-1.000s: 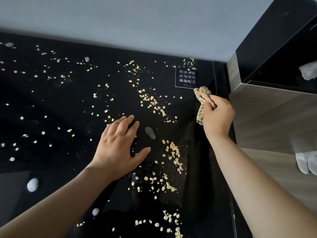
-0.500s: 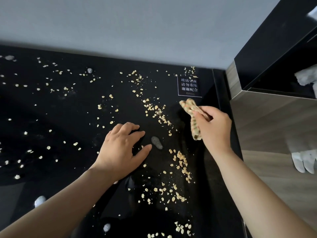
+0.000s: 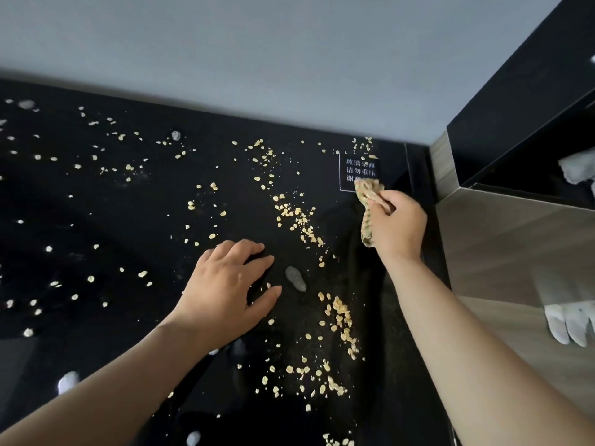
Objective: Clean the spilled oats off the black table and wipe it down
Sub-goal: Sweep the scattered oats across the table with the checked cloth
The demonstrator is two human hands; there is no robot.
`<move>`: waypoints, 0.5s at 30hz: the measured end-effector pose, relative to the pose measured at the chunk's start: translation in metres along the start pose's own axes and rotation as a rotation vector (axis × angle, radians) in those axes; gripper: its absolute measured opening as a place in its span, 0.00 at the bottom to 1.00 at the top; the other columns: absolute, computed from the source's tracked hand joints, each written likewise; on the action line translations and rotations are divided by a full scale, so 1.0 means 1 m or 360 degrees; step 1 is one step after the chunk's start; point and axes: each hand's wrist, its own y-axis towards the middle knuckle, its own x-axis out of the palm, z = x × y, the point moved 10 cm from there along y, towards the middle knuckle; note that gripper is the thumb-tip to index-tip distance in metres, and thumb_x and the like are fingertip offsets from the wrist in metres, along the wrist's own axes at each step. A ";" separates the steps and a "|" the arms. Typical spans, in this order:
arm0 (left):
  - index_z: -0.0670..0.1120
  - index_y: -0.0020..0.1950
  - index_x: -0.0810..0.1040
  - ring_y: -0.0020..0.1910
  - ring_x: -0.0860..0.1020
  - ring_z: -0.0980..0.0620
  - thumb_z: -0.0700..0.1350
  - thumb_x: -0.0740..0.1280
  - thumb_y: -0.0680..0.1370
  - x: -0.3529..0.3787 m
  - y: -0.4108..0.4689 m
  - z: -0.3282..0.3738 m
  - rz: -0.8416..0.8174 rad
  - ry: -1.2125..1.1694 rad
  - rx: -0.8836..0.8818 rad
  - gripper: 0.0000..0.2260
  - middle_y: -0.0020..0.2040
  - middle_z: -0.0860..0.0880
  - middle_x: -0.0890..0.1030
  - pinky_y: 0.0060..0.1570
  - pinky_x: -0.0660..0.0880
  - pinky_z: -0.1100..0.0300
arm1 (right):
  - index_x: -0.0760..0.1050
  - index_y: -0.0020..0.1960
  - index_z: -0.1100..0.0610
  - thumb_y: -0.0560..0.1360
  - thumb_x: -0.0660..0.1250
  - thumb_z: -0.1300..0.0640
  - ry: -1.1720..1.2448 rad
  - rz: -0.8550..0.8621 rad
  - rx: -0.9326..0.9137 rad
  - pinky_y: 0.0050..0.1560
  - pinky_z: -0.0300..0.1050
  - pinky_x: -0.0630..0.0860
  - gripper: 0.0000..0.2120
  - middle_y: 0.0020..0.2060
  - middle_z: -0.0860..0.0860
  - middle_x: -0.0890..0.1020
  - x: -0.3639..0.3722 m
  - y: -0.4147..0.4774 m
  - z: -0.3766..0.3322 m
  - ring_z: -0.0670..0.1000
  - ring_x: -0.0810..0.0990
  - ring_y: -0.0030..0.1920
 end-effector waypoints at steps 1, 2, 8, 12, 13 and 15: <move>0.49 0.56 0.82 0.55 0.77 0.48 0.62 0.58 0.73 0.000 -0.001 0.001 0.0000 0.0023 0.0002 0.23 0.57 0.50 0.79 0.58 0.67 0.53 | 0.80 0.56 0.58 0.75 0.67 0.62 -0.0005 -0.0004 -0.0024 0.49 0.43 0.78 0.11 0.48 0.52 0.82 0.007 -0.002 -0.004 0.49 0.80 0.47; 0.49 0.56 0.82 0.55 0.77 0.48 0.62 0.58 0.74 0.000 -0.002 0.001 0.0003 0.0034 0.0007 0.23 0.58 0.51 0.79 0.60 0.64 0.54 | 0.80 0.56 0.58 0.75 0.67 0.61 -0.0003 -0.0017 -0.0076 0.50 0.42 0.78 0.11 0.49 0.51 0.82 0.013 -0.006 -0.011 0.48 0.79 0.47; 0.47 0.64 0.77 0.61 0.72 0.51 0.62 0.56 0.74 -0.016 0.010 -0.007 0.0136 -0.0112 -0.0208 0.27 0.61 0.53 0.77 0.63 0.61 0.55 | 0.82 0.53 0.56 0.74 0.70 0.59 0.0301 -0.0371 -0.0155 0.48 0.36 0.78 0.09 0.44 0.45 0.83 0.040 -0.026 -0.032 0.41 0.81 0.45; 0.44 0.69 0.71 0.70 0.66 0.50 0.64 0.53 0.73 -0.014 0.032 -0.013 0.0103 -0.0024 -0.0298 0.33 0.69 0.50 0.71 0.68 0.55 0.57 | 0.82 0.53 0.57 0.75 0.67 0.60 0.0260 -0.0054 -0.0046 0.47 0.40 0.79 0.08 0.43 0.48 0.83 0.012 -0.010 -0.011 0.45 0.81 0.44; 0.44 0.71 0.69 0.73 0.63 0.51 0.65 0.51 0.73 -0.012 0.039 -0.013 0.0077 -0.0009 -0.0285 0.35 0.72 0.50 0.68 0.71 0.51 0.57 | 0.82 0.54 0.58 0.75 0.67 0.61 0.0195 -0.0017 -0.0055 0.47 0.38 0.78 0.09 0.45 0.49 0.82 0.009 -0.008 -0.009 0.46 0.81 0.46; 0.45 0.74 0.64 0.76 0.54 0.54 0.66 0.48 0.72 -0.009 0.053 -0.014 0.0045 0.0002 -0.0276 0.37 0.76 0.51 0.60 0.73 0.45 0.58 | 0.81 0.55 0.59 0.74 0.69 0.64 0.0087 -0.0033 -0.0150 0.49 0.32 0.75 0.10 0.48 0.51 0.82 0.012 -0.010 -0.011 0.46 0.80 0.48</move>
